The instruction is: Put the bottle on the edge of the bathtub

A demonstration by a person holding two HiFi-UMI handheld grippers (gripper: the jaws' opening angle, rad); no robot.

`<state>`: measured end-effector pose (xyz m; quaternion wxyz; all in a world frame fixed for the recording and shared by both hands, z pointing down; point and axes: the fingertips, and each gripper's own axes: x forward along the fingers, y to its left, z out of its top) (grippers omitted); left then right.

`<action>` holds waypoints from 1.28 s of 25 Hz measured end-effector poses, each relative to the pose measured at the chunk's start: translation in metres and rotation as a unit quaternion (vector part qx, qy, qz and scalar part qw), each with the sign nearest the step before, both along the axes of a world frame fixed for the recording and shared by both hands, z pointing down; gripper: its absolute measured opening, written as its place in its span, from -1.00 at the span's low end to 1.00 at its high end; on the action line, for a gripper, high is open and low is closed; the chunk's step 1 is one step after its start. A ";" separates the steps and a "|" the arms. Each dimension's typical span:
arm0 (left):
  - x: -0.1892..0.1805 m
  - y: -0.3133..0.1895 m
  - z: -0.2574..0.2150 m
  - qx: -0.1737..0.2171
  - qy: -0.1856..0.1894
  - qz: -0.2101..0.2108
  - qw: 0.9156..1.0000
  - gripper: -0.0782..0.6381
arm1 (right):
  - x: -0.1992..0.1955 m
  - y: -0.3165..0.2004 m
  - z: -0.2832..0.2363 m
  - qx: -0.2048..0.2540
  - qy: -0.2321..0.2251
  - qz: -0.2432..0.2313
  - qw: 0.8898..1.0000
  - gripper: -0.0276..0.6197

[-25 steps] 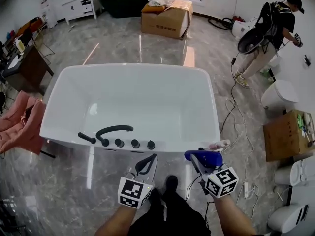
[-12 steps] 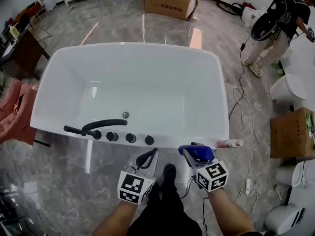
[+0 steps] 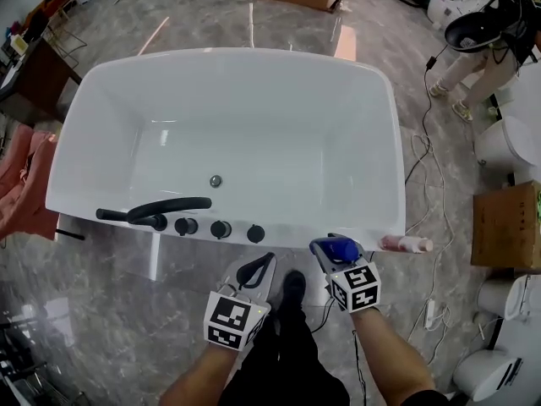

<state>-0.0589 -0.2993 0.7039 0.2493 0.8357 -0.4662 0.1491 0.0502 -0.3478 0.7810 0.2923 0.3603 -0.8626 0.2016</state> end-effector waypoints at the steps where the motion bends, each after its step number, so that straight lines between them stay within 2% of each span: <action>1: 0.000 -0.001 0.001 -0.002 0.000 0.000 1.000 -0.76 | 0.000 -0.001 0.004 0.000 0.006 -0.003 1.000 -0.43; 20: -0.006 -0.005 -0.006 -0.006 -0.007 -0.012 1.000 -0.76 | -0.018 -0.023 0.050 0.009 0.074 -0.036 0.997 -0.43; 27: -0.012 0.002 -0.003 -0.009 -0.012 -0.017 1.000 -0.76 | -0.023 -0.020 0.054 0.027 0.081 -0.043 0.995 -0.43; 32: -0.010 0.009 0.001 -0.014 -0.008 -0.020 1.000 -0.76 | -0.023 -0.017 0.054 0.017 0.073 -0.046 0.996 -0.43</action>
